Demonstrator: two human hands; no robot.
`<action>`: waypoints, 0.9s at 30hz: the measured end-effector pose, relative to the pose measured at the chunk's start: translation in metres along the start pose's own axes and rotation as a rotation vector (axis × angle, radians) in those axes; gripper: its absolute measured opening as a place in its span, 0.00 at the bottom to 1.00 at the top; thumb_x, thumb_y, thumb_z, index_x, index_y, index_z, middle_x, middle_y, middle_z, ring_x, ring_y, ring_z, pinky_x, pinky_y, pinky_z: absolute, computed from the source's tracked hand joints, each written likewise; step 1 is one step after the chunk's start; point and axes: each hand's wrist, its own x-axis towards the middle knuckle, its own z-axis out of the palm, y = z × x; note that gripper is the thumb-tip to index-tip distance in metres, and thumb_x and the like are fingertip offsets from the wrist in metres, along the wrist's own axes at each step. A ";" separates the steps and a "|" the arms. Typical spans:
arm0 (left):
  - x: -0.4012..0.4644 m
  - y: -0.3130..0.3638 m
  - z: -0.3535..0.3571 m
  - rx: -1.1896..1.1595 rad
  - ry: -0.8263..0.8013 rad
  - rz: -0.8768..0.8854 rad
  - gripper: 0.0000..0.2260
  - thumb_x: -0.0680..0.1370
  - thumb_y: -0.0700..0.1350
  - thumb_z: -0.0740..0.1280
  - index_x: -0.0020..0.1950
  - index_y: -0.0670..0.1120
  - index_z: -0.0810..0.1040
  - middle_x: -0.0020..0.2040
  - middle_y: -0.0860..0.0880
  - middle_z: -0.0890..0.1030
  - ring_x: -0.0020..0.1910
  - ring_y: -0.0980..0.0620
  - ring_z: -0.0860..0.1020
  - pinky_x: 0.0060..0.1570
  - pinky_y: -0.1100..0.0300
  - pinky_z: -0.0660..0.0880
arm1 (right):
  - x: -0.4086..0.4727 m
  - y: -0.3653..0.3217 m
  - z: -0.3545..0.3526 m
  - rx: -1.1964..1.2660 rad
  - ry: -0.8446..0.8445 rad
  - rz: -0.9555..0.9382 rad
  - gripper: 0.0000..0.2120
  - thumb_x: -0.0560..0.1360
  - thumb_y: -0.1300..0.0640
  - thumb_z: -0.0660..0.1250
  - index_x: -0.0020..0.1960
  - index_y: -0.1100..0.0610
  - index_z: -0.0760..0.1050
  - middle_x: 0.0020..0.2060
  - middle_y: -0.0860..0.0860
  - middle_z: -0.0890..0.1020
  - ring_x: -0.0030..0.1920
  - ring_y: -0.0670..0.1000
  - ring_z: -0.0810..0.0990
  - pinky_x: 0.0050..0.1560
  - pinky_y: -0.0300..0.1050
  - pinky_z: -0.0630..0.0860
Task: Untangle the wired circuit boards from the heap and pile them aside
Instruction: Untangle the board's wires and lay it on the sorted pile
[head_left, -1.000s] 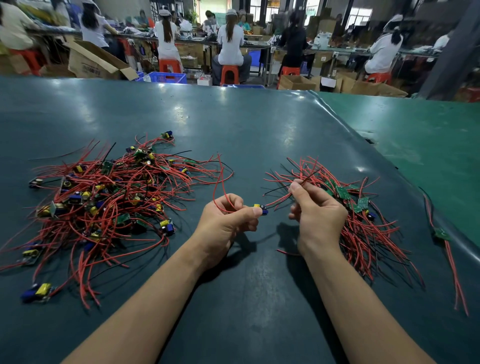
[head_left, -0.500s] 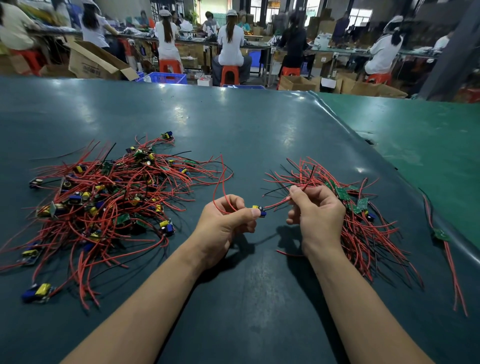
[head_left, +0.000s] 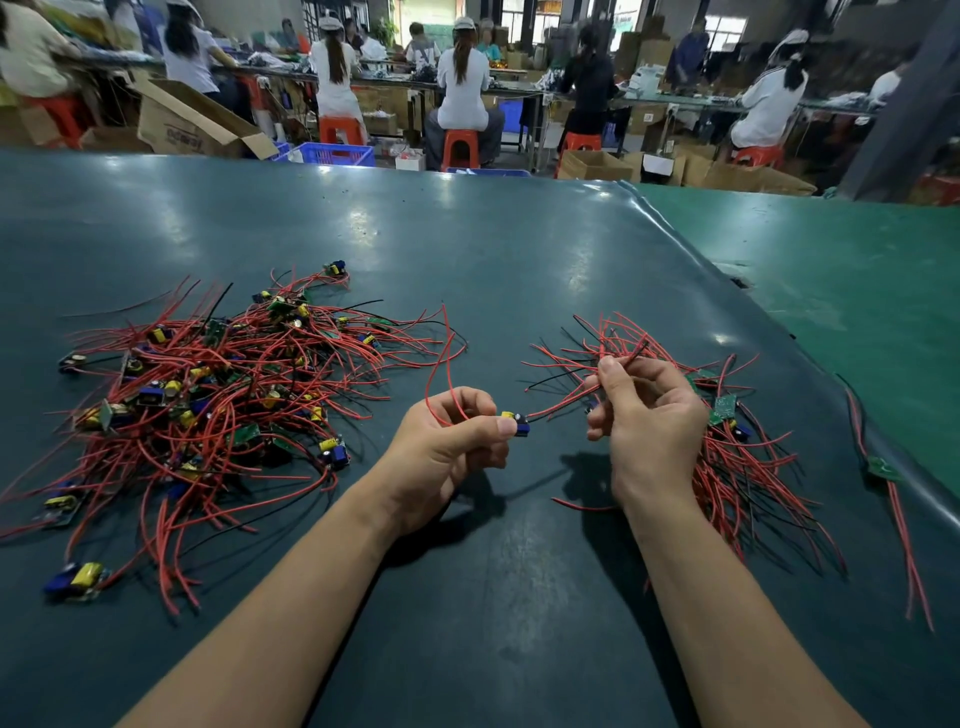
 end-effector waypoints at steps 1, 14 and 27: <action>-0.001 0.000 0.000 0.013 -0.011 -0.004 0.10 0.65 0.32 0.70 0.39 0.42 0.72 0.29 0.48 0.78 0.24 0.53 0.74 0.28 0.62 0.74 | -0.001 0.000 0.000 -0.053 0.005 -0.041 0.07 0.77 0.65 0.68 0.44 0.54 0.75 0.32 0.55 0.80 0.20 0.47 0.74 0.20 0.38 0.71; 0.001 0.005 -0.001 -0.084 0.078 0.032 0.09 0.65 0.34 0.69 0.41 0.43 0.74 0.32 0.49 0.80 0.26 0.54 0.75 0.31 0.63 0.76 | -0.005 -0.003 0.002 0.014 -0.003 -0.007 0.04 0.82 0.55 0.62 0.56 0.54 0.72 0.30 0.54 0.80 0.19 0.50 0.76 0.19 0.40 0.72; -0.002 0.008 0.002 -0.020 0.067 0.028 0.11 0.64 0.30 0.70 0.40 0.42 0.72 0.30 0.48 0.78 0.25 0.53 0.73 0.29 0.63 0.74 | -0.011 -0.006 0.007 0.118 -0.260 0.293 0.07 0.79 0.61 0.66 0.44 0.57 0.82 0.25 0.47 0.74 0.19 0.43 0.66 0.18 0.32 0.59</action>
